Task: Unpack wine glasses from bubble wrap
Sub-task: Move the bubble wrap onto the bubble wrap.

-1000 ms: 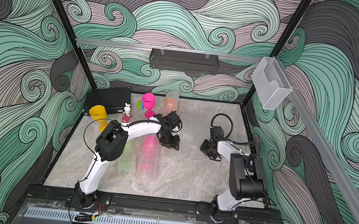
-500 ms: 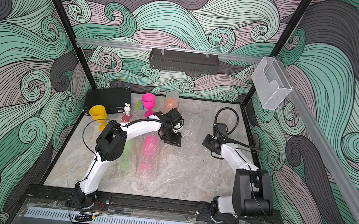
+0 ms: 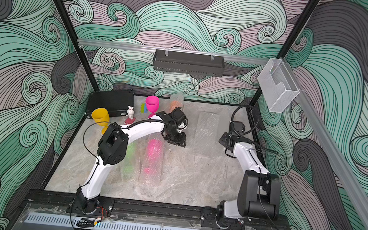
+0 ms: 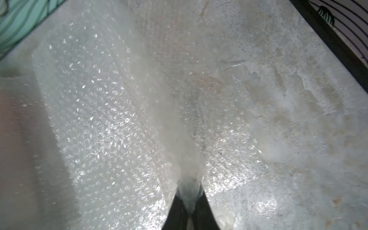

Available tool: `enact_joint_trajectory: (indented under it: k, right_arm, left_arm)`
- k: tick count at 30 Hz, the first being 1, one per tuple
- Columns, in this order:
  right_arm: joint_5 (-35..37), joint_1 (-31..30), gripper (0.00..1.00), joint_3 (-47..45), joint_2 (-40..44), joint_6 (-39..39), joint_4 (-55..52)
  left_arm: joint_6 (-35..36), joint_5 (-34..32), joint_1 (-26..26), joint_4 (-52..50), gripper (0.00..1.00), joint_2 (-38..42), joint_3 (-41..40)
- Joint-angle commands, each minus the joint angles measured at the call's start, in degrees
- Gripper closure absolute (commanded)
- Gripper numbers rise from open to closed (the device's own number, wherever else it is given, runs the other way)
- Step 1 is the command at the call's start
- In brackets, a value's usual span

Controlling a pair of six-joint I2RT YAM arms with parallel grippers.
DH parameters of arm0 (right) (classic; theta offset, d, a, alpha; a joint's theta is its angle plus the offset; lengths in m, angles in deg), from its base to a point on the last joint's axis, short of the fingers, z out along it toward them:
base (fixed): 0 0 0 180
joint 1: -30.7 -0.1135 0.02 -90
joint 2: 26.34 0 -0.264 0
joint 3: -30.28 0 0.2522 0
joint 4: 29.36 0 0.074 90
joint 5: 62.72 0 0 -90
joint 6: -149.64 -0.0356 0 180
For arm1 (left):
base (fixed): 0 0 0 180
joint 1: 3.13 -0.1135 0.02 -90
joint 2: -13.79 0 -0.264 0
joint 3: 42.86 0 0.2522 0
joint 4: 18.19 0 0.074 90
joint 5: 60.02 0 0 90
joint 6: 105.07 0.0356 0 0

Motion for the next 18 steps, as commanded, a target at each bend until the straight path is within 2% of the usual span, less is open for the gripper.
enact_joint_trajectory:
  k: [1,5,16,18]
  right_arm:
    - [0.0,0.8,0.68,1.8,-3.6,2.6,-3.7]
    - [-1.2,0.7,0.48,0.5,-3.1,2.5,-2.6]
    - [0.6,0.7,0.28,-0.6,2.5,3.7,-4.7]
    - [-0.4,0.7,0.28,-0.4,3.7,3.6,-5.1]
  left_arm:
    - [0.8,0.0,-0.9,-2.4,0.49,1.5,1.9]
    - [0.6,0.3,-1.5,-2.1,0.49,2.7,0.8]
    - [0.8,0.8,-3.6,-2.7,0.49,9.3,-0.8]
    - [0.8,0.2,-4.1,-3.4,0.48,10.9,-1.5]
